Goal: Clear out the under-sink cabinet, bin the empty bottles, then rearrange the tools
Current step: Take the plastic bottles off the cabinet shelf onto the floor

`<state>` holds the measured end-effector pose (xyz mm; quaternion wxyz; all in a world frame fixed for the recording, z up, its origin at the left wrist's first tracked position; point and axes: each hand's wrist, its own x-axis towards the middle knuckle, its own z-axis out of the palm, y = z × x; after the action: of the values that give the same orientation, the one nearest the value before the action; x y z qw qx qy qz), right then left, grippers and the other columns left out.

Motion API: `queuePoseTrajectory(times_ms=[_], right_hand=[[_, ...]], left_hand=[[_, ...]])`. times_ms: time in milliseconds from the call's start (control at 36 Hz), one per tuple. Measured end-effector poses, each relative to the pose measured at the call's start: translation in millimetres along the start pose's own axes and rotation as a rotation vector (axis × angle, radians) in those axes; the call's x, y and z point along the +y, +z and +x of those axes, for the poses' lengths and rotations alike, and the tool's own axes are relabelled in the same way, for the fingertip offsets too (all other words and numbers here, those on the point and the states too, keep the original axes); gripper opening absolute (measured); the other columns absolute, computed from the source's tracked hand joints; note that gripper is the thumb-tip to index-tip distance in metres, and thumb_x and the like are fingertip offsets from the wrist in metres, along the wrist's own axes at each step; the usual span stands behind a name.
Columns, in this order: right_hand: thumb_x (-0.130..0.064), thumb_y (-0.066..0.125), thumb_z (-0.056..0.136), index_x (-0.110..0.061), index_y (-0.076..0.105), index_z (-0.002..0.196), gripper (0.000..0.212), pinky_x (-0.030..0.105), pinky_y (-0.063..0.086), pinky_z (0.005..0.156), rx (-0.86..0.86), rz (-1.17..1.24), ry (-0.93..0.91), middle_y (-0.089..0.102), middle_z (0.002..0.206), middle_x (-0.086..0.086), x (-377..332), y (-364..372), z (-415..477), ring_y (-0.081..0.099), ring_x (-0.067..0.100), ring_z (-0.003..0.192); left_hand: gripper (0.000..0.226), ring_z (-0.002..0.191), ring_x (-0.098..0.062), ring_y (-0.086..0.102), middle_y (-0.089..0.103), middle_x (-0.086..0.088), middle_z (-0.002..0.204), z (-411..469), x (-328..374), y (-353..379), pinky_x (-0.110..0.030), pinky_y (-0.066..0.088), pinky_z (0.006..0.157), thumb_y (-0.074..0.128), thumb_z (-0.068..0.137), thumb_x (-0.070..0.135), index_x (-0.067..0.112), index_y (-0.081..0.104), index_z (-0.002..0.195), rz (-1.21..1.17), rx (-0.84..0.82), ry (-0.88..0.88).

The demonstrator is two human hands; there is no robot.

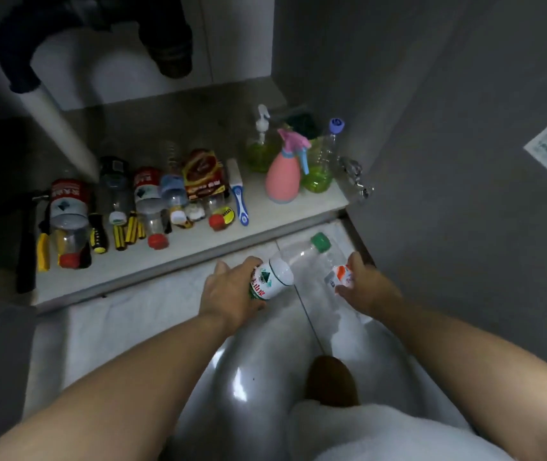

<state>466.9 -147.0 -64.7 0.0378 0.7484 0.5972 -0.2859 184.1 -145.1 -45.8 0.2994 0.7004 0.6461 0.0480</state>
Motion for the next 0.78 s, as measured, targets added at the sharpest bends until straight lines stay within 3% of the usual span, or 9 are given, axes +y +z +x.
queuePoseTrajectory(times_ms=[83,139,222,389,500,583,722,778], right_hand=[[-0.039,0.06,0.092,-0.025,0.028,0.13,0.052,0.044,0.054,0.084,0.024,-0.072,0.019,0.055,0.119,0.014,5,17,18,0.06,0.033,0.102],[-0.033,0.061,0.091,-0.026,0.026,0.134,0.056,0.044,0.055,0.083,0.029,-0.115,0.041,0.05,0.121,0.015,7,27,30,0.056,0.031,0.105],[-0.019,0.064,0.087,-0.027,0.028,0.135,0.061,0.047,0.056,0.086,0.035,-0.152,0.072,0.044,0.125,0.015,9,38,42,0.048,0.031,0.114],[-0.008,0.063,0.085,-0.028,0.031,0.135,0.063,0.045,0.055,0.086,0.122,-0.12,0.088,0.038,0.132,0.013,15,50,48,0.044,0.031,0.12],[-0.011,0.06,0.088,-0.017,0.039,0.144,0.06,0.046,0.051,0.097,0.233,-0.09,0.014,0.038,0.141,0.016,20,57,40,0.044,0.032,0.124],[-0.013,0.058,0.091,-0.02,0.04,0.146,0.058,0.047,0.047,0.102,0.241,-0.131,-0.045,0.037,0.148,0.014,23,61,34,0.039,0.031,0.132],[-0.012,0.053,0.091,-0.035,0.018,0.156,0.076,0.053,0.031,0.117,0.076,-0.165,0.006,0.006,0.166,0.001,29,61,32,0.004,0.033,0.154],[-0.01,0.053,0.091,-0.036,0.01,0.157,0.084,0.053,0.036,0.115,0.02,-0.15,0.028,0.0,0.167,-0.003,29,58,34,0.007,0.033,0.153]], left_hand=[[0.043,0.088,-0.018,0.037,0.058,0.014,0.086,10,-5,14,-0.033,0.038,0.078,0.074,0.079,0.032,0.041,0.052,0.115,0.137,0.084,0.1],[0.032,0.083,-0.018,0.036,0.055,0.013,0.081,18,-7,21,-0.032,0.034,0.075,0.066,0.084,0.022,0.038,0.053,0.11,0.196,0.055,0.135],[0.036,0.094,-0.021,0.06,0.064,0.012,0.112,31,-12,26,-0.035,0.05,0.082,0.058,0.089,0.019,0.039,0.048,0.116,0.269,-0.098,0.145],[0.067,0.107,-0.026,0.066,0.042,0.01,0.151,59,-15,54,-0.037,0.056,0.082,0.061,0.092,0.014,0.038,0.032,0.147,0.406,-0.128,0.239],[0.085,0.122,-0.025,0.061,0.007,0.009,0.169,75,-5,76,-0.039,0.056,0.086,0.06,0.089,0.001,0.038,0.021,0.156,0.313,-0.145,0.21],[0.092,0.126,-0.025,0.056,-0.013,0.012,0.168,74,4,89,-0.034,0.053,0.095,0.058,0.088,-0.003,0.036,0.016,0.16,0.117,-0.219,0.201],[0.086,0.127,-0.024,0.054,-0.019,0.012,0.167,64,8,95,-0.028,0.048,0.1,0.055,0.091,0.0,0.032,0.017,0.161,-0.068,-0.206,0.186],[0.083,0.132,-0.022,0.051,-0.016,0.012,0.168,62,9,96,-0.025,0.044,0.102,0.055,0.092,0.001,0.031,0.019,0.161,-0.097,-0.2,0.179]])
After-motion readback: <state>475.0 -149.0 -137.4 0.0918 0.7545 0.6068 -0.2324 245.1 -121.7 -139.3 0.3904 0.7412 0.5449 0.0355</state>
